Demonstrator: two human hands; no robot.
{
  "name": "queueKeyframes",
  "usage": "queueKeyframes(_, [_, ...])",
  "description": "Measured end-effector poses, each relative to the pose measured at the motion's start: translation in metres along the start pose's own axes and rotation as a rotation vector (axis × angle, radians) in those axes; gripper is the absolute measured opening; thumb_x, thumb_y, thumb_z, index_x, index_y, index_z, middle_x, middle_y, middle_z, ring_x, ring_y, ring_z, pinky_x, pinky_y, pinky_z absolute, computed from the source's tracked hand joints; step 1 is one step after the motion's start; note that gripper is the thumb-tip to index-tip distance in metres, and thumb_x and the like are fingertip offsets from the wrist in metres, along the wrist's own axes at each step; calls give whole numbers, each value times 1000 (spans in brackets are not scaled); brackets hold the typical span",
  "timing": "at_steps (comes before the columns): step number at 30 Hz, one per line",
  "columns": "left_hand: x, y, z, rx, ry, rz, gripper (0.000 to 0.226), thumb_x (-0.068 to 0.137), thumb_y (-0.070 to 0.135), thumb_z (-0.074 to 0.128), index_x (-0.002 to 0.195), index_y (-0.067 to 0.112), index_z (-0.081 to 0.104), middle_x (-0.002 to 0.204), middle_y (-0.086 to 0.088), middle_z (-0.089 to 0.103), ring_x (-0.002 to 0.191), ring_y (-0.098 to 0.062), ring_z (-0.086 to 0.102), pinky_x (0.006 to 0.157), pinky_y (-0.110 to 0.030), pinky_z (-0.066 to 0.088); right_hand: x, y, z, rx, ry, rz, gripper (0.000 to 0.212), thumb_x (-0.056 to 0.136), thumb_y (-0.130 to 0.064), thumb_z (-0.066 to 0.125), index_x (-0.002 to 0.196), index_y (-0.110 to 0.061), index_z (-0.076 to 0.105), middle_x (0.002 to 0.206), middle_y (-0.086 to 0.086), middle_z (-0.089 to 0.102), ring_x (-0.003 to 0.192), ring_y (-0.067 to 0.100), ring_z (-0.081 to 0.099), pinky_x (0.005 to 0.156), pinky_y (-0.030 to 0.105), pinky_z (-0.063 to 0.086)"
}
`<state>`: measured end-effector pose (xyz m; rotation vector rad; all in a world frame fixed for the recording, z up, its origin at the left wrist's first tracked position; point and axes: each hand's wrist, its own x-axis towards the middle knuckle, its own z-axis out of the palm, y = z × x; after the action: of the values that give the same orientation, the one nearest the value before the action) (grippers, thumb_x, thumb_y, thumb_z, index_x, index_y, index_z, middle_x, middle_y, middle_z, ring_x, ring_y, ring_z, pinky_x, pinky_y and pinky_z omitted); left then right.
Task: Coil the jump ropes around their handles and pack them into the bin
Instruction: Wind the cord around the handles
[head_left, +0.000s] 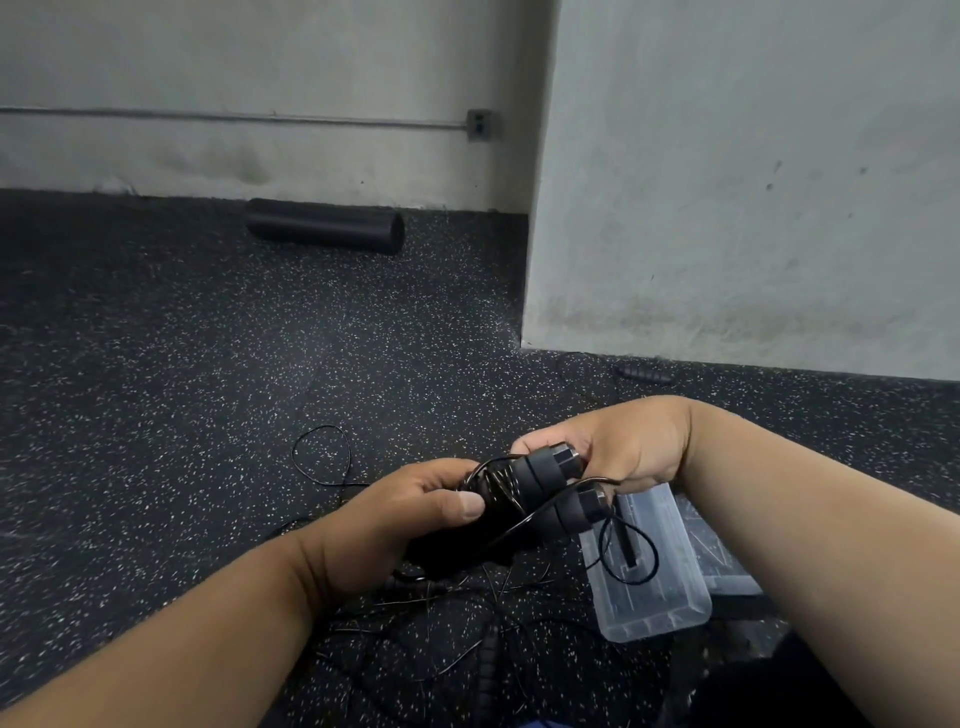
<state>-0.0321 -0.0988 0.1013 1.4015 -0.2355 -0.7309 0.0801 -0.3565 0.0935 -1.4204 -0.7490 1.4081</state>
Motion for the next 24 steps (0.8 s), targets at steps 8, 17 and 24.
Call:
queueKeyframes(8, [-4,4,-8,52,63,-4,59,78,39,69,120,-2,65,104,-21,74,91,-31,69,76,-34,55,-21,-19,-6,58,45,-52,55,82,25,52,118,-15,59,82,10,39,71,13,46,67,21,46])
queueKeyframes(17, [-10,20,0,-395,238,131,57,83,56,64,104,4,76,84,-27,67,67,-32,63,60,-34,53,28,19,37,-333,486,154,40,88,5,62,107,-30,71,87,-7,56,61,3,50,59,20,42])
queueKeyframes(24, [-4,21,-10,-455,662,111,60,107,46,40,124,-6,65,86,-24,68,66,-28,64,55,-30,56,50,33,66,-358,473,94,49,89,7,51,111,-36,62,87,-7,50,69,13,44,63,32,40])
